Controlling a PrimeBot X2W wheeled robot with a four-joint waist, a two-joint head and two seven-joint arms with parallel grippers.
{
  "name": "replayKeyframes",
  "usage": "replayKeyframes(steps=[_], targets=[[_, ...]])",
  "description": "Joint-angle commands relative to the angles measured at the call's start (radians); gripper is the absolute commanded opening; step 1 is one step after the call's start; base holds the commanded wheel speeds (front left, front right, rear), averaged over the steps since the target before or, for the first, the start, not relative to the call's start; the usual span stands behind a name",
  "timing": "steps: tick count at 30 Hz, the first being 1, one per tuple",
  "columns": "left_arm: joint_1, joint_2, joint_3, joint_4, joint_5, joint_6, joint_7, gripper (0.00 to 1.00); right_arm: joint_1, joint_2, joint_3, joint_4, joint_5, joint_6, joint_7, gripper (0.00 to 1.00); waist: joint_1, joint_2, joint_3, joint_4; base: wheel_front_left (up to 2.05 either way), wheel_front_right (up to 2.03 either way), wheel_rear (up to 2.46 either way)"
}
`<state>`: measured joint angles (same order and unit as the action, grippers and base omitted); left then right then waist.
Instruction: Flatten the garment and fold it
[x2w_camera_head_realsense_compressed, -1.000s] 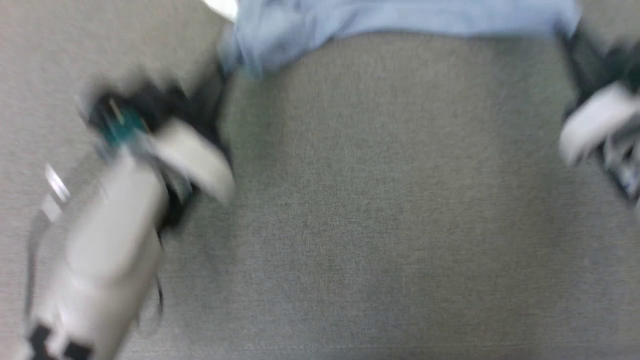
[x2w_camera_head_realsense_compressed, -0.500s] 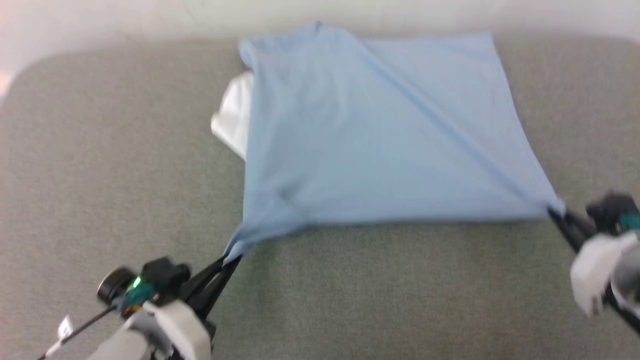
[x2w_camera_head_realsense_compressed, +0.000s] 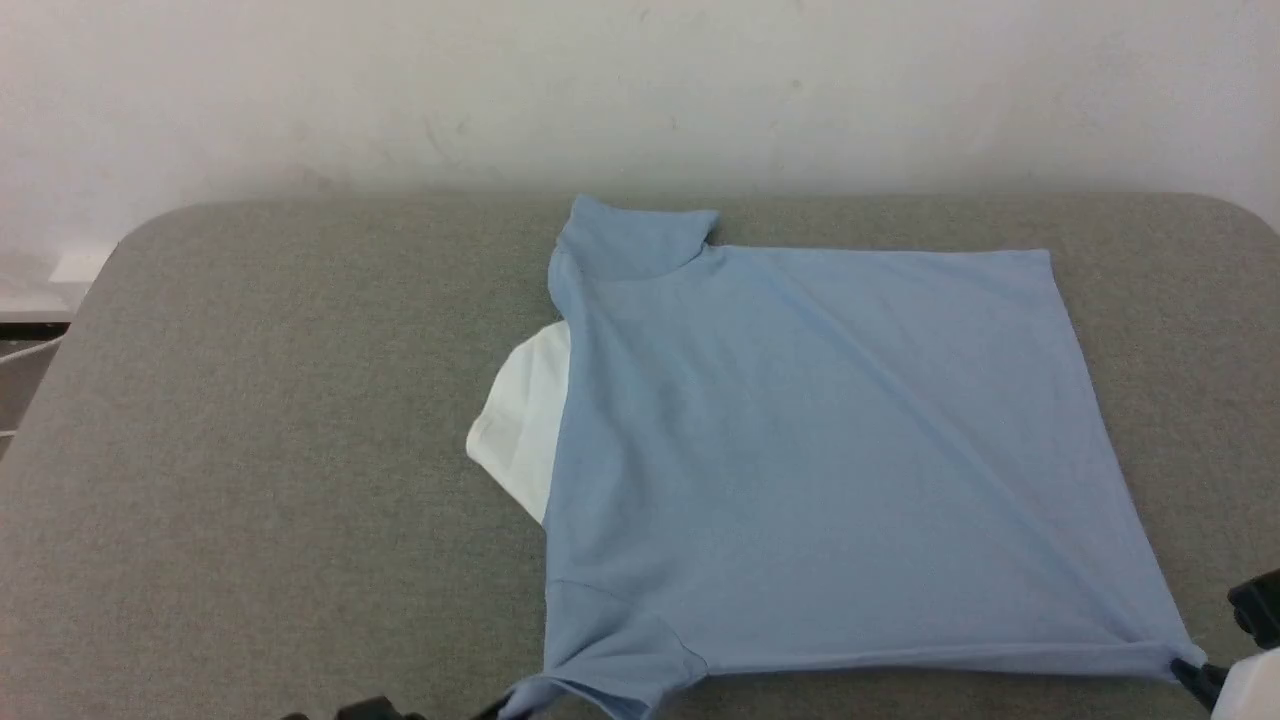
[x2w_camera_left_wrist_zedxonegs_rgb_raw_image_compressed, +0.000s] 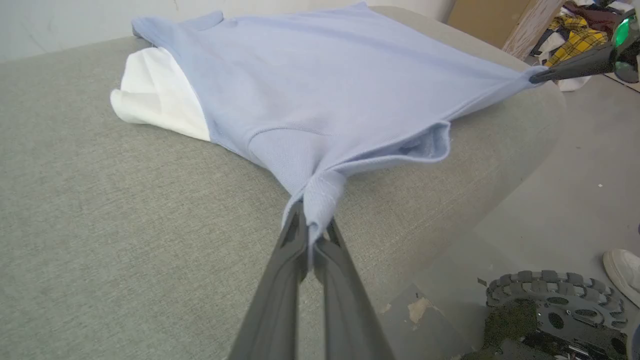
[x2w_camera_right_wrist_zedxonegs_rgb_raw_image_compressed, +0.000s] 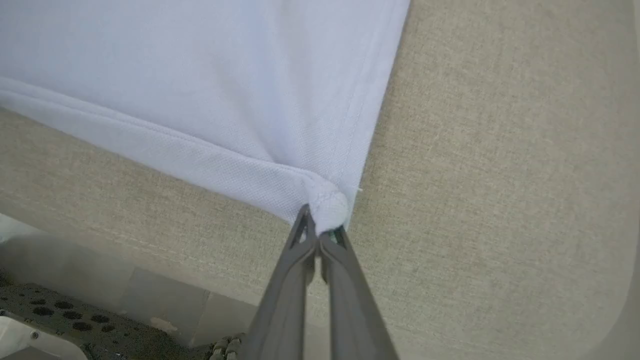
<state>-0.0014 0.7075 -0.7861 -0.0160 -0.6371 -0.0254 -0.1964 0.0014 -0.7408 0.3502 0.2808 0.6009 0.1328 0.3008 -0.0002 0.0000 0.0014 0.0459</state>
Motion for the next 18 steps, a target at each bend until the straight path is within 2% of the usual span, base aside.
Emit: replayKeyframes(steps=[1,5,10,18], targets=[[0.019,-0.015,-0.024,-0.007,0.016,0.008,0.008,0.0,0.05,-0.006,-0.035,-0.029,-0.011,-0.002,0.039,0.0,0.0002,0.0,-0.003,0.001,0.0,0.0,0.0],[0.019,-0.043,-0.07,0.018,0.054,-0.001,0.01,0.0,0.115,0.005,-0.113,-0.086,-0.052,-0.002,0.068,0.0,0.0002,0.0,0.009,-0.005,0.0,0.0,0.0],[-0.018,-0.086,-0.066,0.057,0.071,-0.01,-0.024,0.0,0.156,0.028,-0.192,-0.13,-0.094,-0.002,0.072,0.0,0.0002,0.0,0.032,-0.009,0.0,0.0,0.0],[-0.109,-0.135,0.075,-0.012,0.127,0.015,-0.064,0.0,0.084,0.072,-0.293,-0.243,-0.089,-0.002,-0.04,0.0,0.0002,0.0,0.117,-0.021,0.0,0.0,0.0]])
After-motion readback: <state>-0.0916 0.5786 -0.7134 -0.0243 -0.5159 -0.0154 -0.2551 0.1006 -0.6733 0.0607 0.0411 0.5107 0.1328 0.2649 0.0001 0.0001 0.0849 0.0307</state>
